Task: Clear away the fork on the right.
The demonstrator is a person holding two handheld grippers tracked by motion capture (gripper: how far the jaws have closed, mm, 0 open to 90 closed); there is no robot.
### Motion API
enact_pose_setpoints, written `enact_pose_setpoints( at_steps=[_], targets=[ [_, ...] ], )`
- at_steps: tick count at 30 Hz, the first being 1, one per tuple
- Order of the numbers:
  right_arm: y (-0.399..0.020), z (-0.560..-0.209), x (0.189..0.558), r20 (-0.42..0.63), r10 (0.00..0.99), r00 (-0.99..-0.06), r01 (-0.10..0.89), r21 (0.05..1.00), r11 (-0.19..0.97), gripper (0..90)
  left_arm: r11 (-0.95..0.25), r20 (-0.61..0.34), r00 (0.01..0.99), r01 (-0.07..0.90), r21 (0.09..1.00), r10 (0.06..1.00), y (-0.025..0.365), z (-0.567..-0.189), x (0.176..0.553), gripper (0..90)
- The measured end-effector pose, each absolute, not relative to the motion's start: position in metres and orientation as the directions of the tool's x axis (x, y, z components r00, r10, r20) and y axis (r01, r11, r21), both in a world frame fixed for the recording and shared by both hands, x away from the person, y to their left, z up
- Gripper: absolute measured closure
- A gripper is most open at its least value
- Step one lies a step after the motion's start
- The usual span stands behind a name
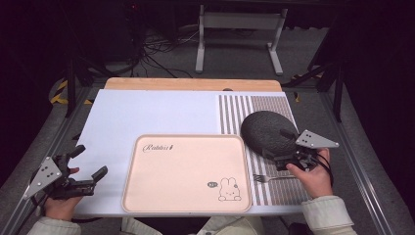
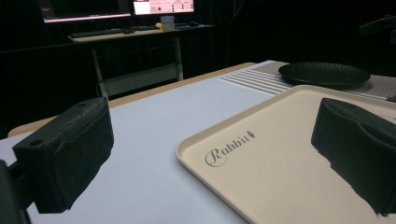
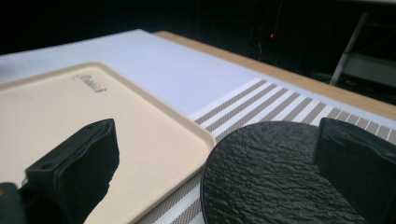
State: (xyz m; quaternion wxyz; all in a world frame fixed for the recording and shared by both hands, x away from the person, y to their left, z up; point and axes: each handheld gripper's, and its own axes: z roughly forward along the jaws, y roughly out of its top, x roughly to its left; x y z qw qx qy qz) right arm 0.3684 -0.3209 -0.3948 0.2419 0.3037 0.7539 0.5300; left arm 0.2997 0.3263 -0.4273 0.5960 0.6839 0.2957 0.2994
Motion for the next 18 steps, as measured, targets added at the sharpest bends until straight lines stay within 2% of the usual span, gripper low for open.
enact_pose_setpoints(
  at_steps=[4,6,13,18],
  targets=[
    [-0.316,-0.391,0.371,-0.026,0.691,-0.722,0.244,0.925,0.290,1.5,-0.122,0.061,0.646,0.050,0.991,0.761,0.326,-0.427,0.300,0.0],
    [-0.312,-0.389,0.372,-0.016,0.662,-0.749,0.296,0.886,0.357,5.6,-0.118,0.057,0.645,0.051,0.992,0.762,0.326,-0.427,0.300,0.0],
    [-0.303,-0.375,0.370,-0.079,0.587,-0.805,0.323,0.772,0.547,6.9,-0.121,0.057,0.650,0.054,0.991,0.758,0.326,-0.427,0.300,0.0],
    [-0.305,-0.365,0.372,-0.113,0.568,-0.815,0.333,0.711,0.619,6.6,-0.119,0.056,0.649,0.055,0.991,0.758,0.326,-0.427,0.300,0.0]
  ],
)
